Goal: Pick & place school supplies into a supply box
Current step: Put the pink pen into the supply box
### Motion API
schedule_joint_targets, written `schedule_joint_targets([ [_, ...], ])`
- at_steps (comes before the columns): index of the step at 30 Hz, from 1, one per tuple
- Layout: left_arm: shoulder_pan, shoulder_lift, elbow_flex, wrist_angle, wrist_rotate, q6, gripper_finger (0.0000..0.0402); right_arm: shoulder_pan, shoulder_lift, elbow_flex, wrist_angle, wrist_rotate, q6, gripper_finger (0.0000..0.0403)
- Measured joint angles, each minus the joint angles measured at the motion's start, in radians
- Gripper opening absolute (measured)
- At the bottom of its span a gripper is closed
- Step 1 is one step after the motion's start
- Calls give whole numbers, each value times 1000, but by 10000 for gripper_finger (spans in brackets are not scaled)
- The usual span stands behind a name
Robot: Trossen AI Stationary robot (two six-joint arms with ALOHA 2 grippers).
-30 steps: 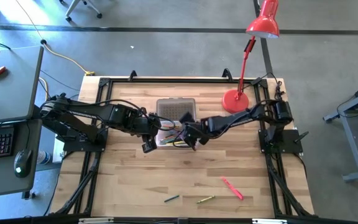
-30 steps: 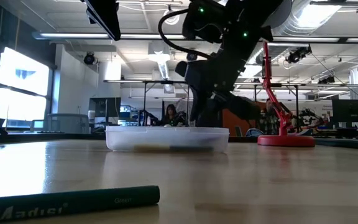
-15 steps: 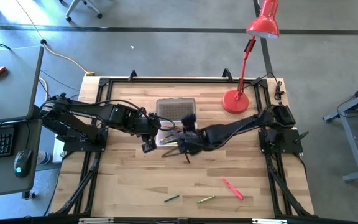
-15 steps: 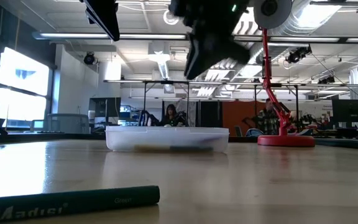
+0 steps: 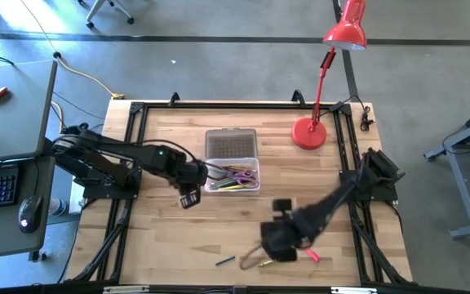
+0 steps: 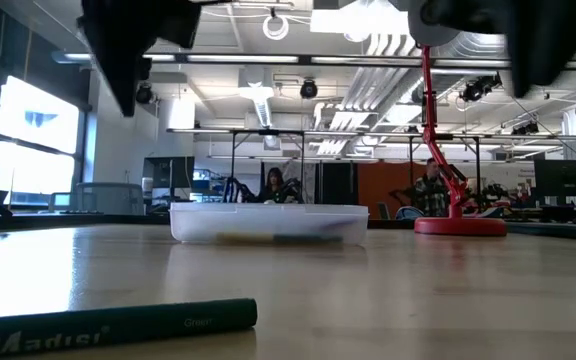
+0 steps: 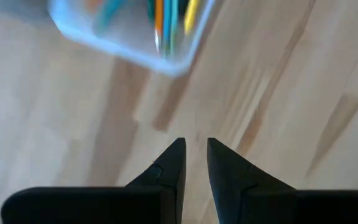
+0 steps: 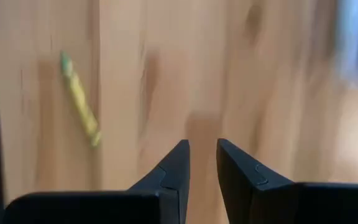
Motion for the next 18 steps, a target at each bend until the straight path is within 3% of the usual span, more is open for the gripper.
schedule_joint_targets([
  [6,0,0,-134,165,46,-33,95,87,0,-121,-42,-116,314,70],
  [11,0,0,-170,265,81,-118,95,90,0,-267,0,-200,394,82],
  [18,0,0,-195,263,108,-136,95,90,0,-415,185,-372,476,99],
])
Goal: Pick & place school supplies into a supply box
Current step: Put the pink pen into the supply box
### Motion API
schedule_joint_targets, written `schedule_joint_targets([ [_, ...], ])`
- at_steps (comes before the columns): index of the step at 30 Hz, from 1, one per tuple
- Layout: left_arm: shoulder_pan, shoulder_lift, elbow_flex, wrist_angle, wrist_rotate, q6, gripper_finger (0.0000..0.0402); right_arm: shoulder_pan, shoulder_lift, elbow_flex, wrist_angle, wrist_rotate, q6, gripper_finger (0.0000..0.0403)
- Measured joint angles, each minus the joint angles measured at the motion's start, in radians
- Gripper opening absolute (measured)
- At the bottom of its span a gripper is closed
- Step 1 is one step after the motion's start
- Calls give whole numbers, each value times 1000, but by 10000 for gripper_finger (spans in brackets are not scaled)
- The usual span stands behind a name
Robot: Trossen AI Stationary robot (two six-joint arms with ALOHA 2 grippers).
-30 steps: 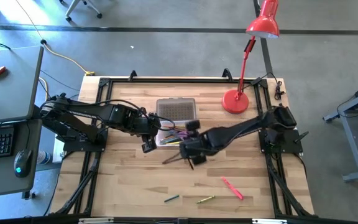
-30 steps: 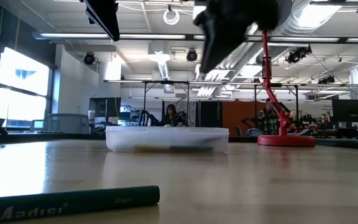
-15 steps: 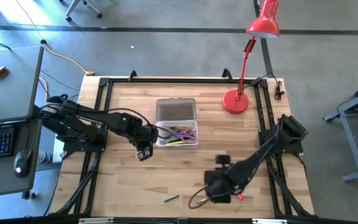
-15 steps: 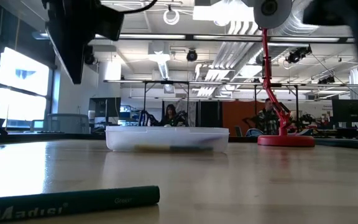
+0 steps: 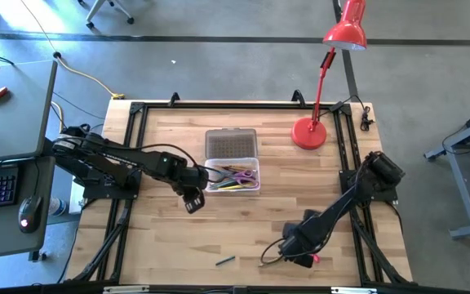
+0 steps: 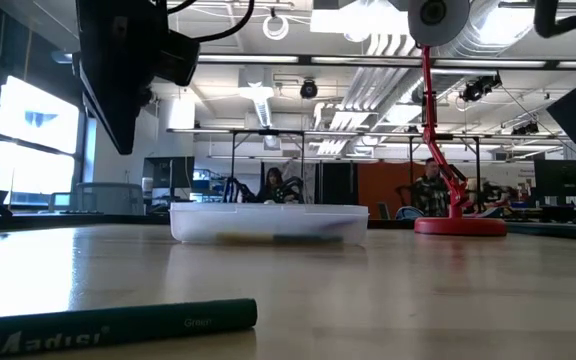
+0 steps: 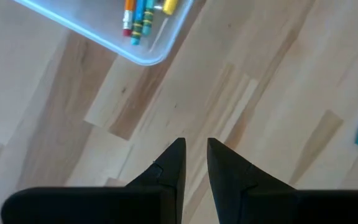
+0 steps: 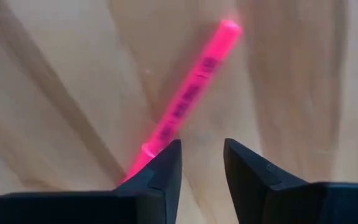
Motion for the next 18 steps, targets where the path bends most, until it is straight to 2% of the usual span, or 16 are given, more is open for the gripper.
schedule_joint_targets([
  [4,0,0,-4,0,-18,4,95,0,0,8,-11,-10,-15,105],
  [8,0,0,-4,6,-16,5,95,-1,-16,36,-45,24,2,108],
  [12,0,0,-4,5,-15,7,95,0,-59,38,3,94,58,108],
  [18,0,0,-4,4,-14,8,95,0,-62,17,61,96,87,108],
])
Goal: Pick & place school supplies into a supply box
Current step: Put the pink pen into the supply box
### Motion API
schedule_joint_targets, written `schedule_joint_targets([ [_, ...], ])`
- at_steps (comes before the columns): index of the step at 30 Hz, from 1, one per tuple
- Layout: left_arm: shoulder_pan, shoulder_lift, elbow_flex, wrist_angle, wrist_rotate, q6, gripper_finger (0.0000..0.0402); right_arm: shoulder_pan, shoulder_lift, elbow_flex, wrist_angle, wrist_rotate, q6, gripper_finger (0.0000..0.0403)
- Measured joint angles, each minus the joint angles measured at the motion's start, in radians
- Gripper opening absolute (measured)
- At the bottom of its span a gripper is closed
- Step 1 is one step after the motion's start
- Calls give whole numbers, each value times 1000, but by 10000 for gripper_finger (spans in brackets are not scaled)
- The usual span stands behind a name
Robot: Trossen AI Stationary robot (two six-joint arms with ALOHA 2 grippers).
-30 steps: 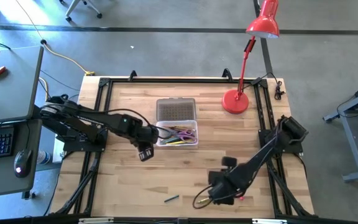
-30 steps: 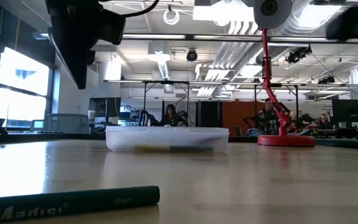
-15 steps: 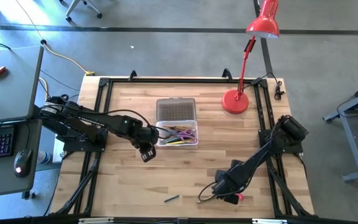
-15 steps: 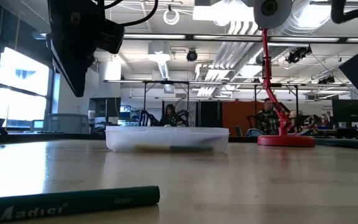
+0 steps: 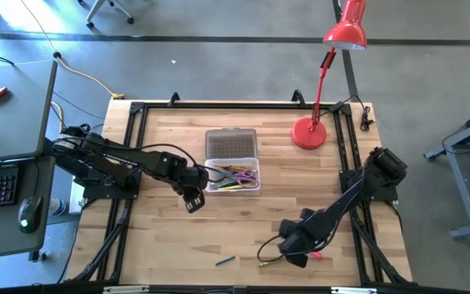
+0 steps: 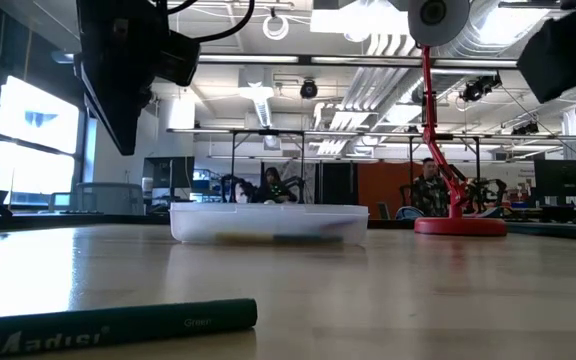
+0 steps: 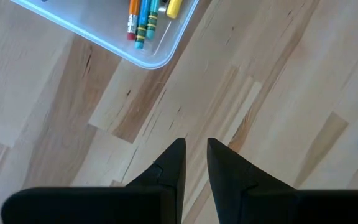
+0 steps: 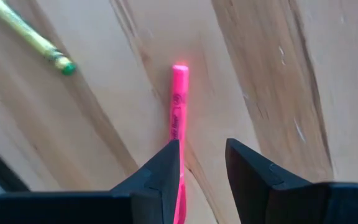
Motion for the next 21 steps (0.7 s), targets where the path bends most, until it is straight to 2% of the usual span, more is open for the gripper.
schedule_joint_targets([
  [11,0,0,0,-3,0,0,95,0,-7,-182,356,-59,26,108],
  [17,0,0,0,4,-4,0,95,5,-8,-228,396,87,-1,102],
  [21,0,0,0,10,-5,24,95,-8,-2,-200,403,146,-118,68],
])
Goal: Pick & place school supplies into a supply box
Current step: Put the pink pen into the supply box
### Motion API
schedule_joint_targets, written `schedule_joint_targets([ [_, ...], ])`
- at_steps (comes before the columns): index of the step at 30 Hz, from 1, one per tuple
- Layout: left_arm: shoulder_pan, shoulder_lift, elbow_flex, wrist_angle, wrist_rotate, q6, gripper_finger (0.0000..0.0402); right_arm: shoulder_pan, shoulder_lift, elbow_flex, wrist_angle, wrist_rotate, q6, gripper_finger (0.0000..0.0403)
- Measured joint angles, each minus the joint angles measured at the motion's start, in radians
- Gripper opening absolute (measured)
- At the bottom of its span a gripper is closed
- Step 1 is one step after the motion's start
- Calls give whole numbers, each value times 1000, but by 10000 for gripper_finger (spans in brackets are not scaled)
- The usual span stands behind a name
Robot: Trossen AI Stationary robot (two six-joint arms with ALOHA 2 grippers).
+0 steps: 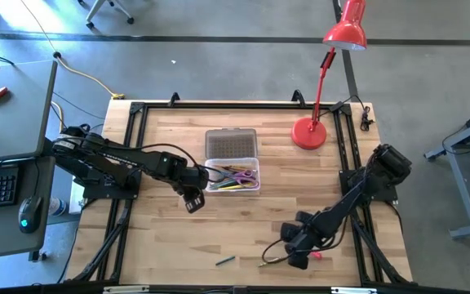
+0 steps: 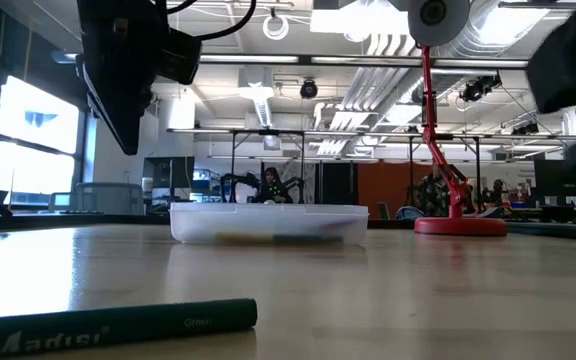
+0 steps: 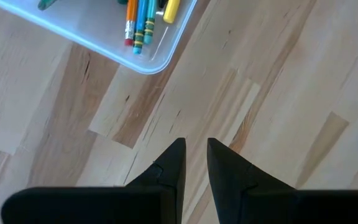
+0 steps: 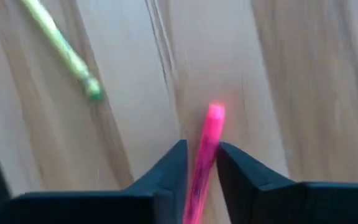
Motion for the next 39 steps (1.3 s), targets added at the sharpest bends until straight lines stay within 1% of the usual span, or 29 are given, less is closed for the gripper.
schedule_joint_targets([
  [3,0,0,0,7,-2,17,95,-13,2,26,11,78,-73,28],
  [5,0,0,0,5,-2,21,95,-24,8,45,32,169,-121,10],
  [7,0,0,0,6,-2,21,95,-39,9,76,27,225,-163,9],
  [9,0,0,0,7,-2,21,95,-55,8,112,24,240,-222,18],
  [11,0,0,0,4,-1,21,95,-68,6,143,-11,202,-276,21],
  [13,0,0,0,4,-2,22,95,-73,6,168,-60,202,-325,18],
  [17,0,0,0,4,-2,25,95,-104,6,198,-75,278,-409,5],
  [20,0,0,0,4,-2,25,95,-137,6,206,-78,328,-486,5],
  [24,0,0,0,5,-2,25,95,-218,5,226,-51,422,-679,1],
  [28,0,0,0,6,-2,25,95,-334,5,268,60,513,-925,0],
  [31,0,0,0,6,-2,25,95,-419,3,313,149,521,-1108,0],
  [34,0,0,0,6,-2,25,95,-492,3,346,189,459,-1211,0],
  [37,0,0,0,4,-2,25,95,-533,3,354,188,424,-1235,0],
  [39,0,0,0,1,-2,26,95,-534,3,354,152,421,-1189,0],
])
